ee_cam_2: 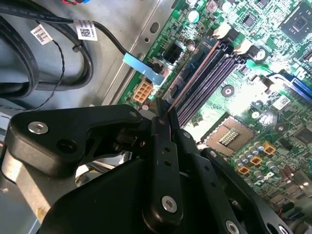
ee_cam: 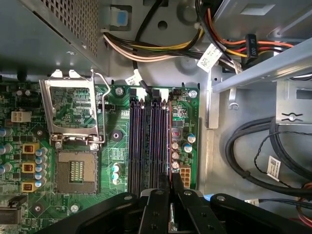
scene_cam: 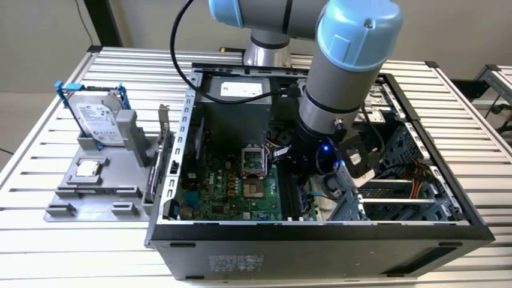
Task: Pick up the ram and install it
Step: 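Insert the ram into the slot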
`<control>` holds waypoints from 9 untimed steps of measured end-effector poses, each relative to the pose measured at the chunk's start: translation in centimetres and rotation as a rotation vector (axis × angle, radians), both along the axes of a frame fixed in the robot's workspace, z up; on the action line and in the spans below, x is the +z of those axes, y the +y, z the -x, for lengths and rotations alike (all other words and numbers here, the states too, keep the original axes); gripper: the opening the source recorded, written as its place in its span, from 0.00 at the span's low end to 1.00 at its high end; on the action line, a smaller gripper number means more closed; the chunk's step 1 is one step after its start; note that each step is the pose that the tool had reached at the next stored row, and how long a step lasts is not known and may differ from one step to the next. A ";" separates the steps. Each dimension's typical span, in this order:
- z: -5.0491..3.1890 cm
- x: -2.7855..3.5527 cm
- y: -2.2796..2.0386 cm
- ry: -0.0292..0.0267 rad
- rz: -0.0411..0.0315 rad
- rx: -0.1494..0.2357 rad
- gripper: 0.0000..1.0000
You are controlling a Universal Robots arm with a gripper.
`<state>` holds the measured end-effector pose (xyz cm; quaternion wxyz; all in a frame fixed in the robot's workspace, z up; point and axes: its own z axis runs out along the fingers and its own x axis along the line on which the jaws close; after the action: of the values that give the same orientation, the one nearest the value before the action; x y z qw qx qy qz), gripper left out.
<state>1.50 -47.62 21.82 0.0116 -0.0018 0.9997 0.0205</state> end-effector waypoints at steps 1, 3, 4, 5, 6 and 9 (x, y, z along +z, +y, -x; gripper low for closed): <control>0.04 -0.01 0.00 0.0000 0.0004 0.000 0.00; 0.09 -0.02 -0.01 0.0001 0.0006 0.000 0.00; 0.12 -0.04 0.00 0.0000 0.0002 0.000 0.00; 0.14 -0.04 0.00 0.0001 0.0002 0.000 0.00; 0.16 -0.05 0.00 0.0000 0.0002 0.000 0.00; 0.21 -0.14 0.00 0.0000 0.0004 0.000 0.00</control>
<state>1.29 -47.61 21.68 0.0116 -0.0018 0.9997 0.0204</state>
